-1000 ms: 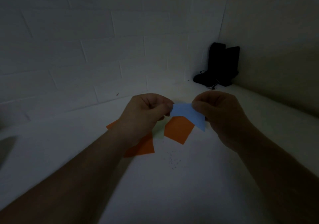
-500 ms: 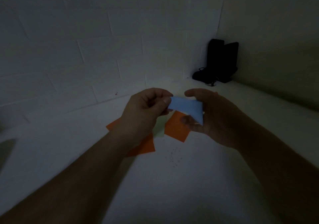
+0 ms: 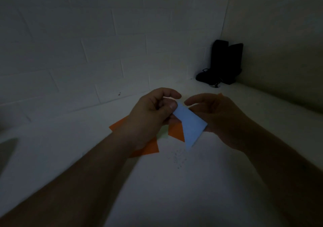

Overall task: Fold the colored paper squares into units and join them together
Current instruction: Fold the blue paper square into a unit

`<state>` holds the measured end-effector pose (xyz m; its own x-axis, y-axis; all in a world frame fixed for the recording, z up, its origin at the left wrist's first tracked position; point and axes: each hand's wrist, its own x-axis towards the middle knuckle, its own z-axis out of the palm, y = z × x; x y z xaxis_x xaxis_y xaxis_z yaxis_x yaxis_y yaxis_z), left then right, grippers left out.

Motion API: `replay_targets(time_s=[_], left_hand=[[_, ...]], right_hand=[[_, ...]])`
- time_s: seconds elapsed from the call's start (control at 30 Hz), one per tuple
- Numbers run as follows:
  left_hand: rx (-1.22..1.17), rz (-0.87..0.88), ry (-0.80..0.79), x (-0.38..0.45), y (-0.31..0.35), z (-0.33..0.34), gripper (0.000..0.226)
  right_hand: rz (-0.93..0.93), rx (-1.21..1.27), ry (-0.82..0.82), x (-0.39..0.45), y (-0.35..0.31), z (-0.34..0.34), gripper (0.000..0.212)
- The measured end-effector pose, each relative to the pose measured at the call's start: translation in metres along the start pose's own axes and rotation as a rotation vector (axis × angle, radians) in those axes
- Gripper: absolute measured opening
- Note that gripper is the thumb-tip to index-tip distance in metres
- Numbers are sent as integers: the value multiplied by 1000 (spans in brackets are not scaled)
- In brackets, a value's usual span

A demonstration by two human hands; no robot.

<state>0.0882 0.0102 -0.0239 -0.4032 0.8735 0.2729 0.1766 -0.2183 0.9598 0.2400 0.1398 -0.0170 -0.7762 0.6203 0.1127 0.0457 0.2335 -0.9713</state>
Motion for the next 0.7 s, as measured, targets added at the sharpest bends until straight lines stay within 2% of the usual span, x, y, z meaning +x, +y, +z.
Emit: replay_targets(time_s=[0.1,0.2,0.3,0.4,0.47,0.6,0.63,0.7], left_hand=[[43,3,-39,-1,1,3,20],[74,-5,-60,-2,2,4,17],[-93,-114,-46,-4,8,8,19],[-324,-230,-43,-5,16,9,34],[-260,-225,-83,-4,12,7,52],[124,-48,-216,-8,1,11,90],[174,-18,-196,-7,-1,14,95],[183,11,-121,-6,0,16,90]], right_hand=[[3,-69,-39,-1,-2,2,28],[-19,-166,-99,-4,-4,3,37],[-32,-212,-117,-4,-2,3,47],[-2,-129,-53,0,0,1,51],[16,-44,-13,2,1,1,46],[30,92,74,3,6,4,33],[31,106,89,4,7,4,30],[42,119,113,5,8,3,29]])
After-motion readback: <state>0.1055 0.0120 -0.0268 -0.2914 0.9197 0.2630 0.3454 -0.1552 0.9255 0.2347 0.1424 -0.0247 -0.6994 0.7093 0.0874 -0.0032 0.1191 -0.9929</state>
